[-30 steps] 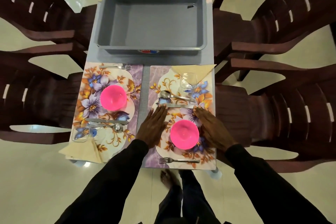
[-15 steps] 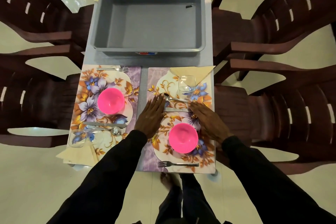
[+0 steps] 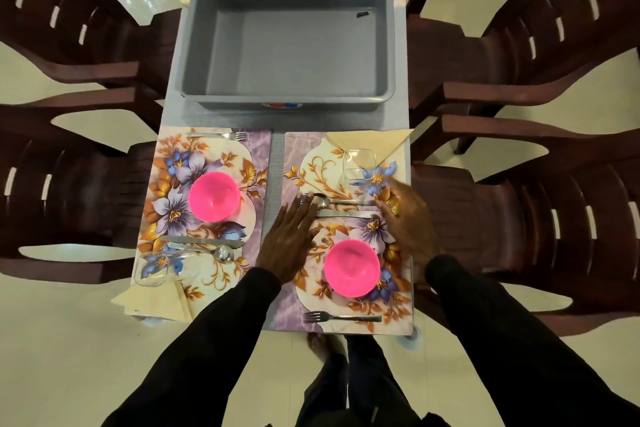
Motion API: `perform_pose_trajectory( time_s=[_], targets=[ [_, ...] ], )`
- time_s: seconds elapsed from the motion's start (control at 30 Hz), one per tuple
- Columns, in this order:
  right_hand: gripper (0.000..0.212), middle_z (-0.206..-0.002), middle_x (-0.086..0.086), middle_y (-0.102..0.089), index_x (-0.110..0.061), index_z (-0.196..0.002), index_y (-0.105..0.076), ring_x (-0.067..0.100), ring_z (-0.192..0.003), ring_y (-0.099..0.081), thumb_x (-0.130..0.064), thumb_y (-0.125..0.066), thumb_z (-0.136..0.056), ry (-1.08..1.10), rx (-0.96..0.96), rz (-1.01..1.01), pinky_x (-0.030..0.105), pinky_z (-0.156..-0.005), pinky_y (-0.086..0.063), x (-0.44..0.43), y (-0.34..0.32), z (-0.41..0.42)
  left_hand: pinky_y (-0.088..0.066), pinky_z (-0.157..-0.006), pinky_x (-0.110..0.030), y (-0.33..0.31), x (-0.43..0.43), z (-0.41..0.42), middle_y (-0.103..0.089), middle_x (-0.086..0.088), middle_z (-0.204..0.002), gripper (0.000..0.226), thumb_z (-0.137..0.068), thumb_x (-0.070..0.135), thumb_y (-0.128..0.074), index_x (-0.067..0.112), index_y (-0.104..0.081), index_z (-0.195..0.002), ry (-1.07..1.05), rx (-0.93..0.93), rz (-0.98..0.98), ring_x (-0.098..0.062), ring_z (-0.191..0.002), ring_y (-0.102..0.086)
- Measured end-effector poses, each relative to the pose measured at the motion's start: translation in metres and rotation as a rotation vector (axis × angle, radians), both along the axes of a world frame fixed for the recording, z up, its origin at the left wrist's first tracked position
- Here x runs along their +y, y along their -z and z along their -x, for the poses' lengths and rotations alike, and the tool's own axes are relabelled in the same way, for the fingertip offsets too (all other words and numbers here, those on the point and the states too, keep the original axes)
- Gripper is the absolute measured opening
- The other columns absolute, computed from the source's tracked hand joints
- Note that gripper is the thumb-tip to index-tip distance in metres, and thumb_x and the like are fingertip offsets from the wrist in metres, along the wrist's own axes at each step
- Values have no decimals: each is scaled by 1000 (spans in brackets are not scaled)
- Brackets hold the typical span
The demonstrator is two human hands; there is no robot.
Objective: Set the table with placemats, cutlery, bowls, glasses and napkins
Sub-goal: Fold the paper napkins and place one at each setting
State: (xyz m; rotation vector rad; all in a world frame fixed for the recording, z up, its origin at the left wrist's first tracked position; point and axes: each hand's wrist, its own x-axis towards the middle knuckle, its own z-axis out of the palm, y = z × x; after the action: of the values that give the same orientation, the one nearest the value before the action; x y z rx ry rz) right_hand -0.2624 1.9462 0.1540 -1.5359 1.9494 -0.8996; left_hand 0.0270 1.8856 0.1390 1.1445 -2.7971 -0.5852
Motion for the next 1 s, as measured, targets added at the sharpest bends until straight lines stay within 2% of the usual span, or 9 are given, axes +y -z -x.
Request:
perform_pose_trajectory(
  time_s=[0.07, 0.13, 0.2, 0.3, 0.4, 0.7, 0.83, 0.93, 1.0],
  targets=[
    [86, -155, -1, -43, -21, -154, -34, 9, -138, -45, -25, -83, -84, 62, -231, -93, 22, -110, -43, -21, -7, 2, -23, -125, -54, -2, -5, 0, -12, -10, -172, 65, -108, 25, -48, 10, -19, -163, -5, -5, -10, -27, -159, -7],
    [101, -160, -10, -34, -30, -156, -26, 3, -142, -37, -18, -88, -78, 0, -365, -158, 15, -110, -39, -40, -12, 4, -26, -123, -55, -2, -8, 0, -15, -10, -171, 62, -109, 26, -46, 9, -20, -163, -8, -5, -23, -28, -159, -8],
    [95, -158, -10, -39, -29, -155, -30, 5, -138, -43, -11, -85, -80, -55, -401, -194, 20, -108, -44, -52, -16, 2, -26, -123, -56, -3, -9, 1, -16, -10, -171, 59, -110, 28, -40, 10, -21, -163, -11, -9, -30, -27, -159, -9],
    [79, -144, -1, -56, -18, -147, -44, 12, -128, -56, -20, -86, -80, -65, -380, -227, 19, -99, -51, -57, -14, -2, -24, -124, -54, -6, -11, 2, -15, -9, -171, 58, -111, 33, -33, 11, -20, -163, -39, 3, -36, -24, -159, -8],
    [73, -138, -2, -62, -23, -143, -48, 10, -123, -62, -30, -85, -81, -45, -352, -270, 36, -102, -54, -55, -10, -1, -23, -126, -52, -9, -15, 1, -17, -7, -171, 56, -112, 35, -30, 13, -20, -163, -79, 14, -41, -22, -159, -8],
    [63, -129, -6, -67, -21, -138, -53, 1, -117, -64, -21, -84, -83, -80, -438, -259, 27, -100, -54, -52, -20, -1, -19, -128, -48, -21, -23, 4, -18, -9, -170, 57, -111, 27, -38, 12, -18, -163, -103, 56, 17, -20, -159, -9],
    [71, -143, -5, -57, -23, -148, -45, 1, -126, -56, -13, -79, -86, -132, -339, -205, 17, -100, -49, -48, -21, 14, -24, -125, -52, -24, -32, 9, -20, -13, -169, 65, -104, 3, -52, 4, -22, -161, -83, 93, 57, -24, -158, -14],
    [64, -142, 4, -58, -19, -147, -49, 4, -124, -57, -9, -72, -87, -115, -132, -115, 20, -105, -48, -50, -18, 33, -25, -125, -53, -25, -44, 13, -18, -14, -170, 74, -97, -7, -53, 4, -20, -162, -100, 78, 52, -25, -159, -12],
    [68, -158, 7, -41, -15, -153, -41, 13, -145, -38, -8, -68, -90, -189, 111, -99, 32, -119, -36, -60, -11, 48, -24, -125, -53, -24, -52, 16, -18, -14, -170, 74, -96, -7, -53, 5, -19, -162, -103, 72, 38, -25, -159, -12]
  ],
)
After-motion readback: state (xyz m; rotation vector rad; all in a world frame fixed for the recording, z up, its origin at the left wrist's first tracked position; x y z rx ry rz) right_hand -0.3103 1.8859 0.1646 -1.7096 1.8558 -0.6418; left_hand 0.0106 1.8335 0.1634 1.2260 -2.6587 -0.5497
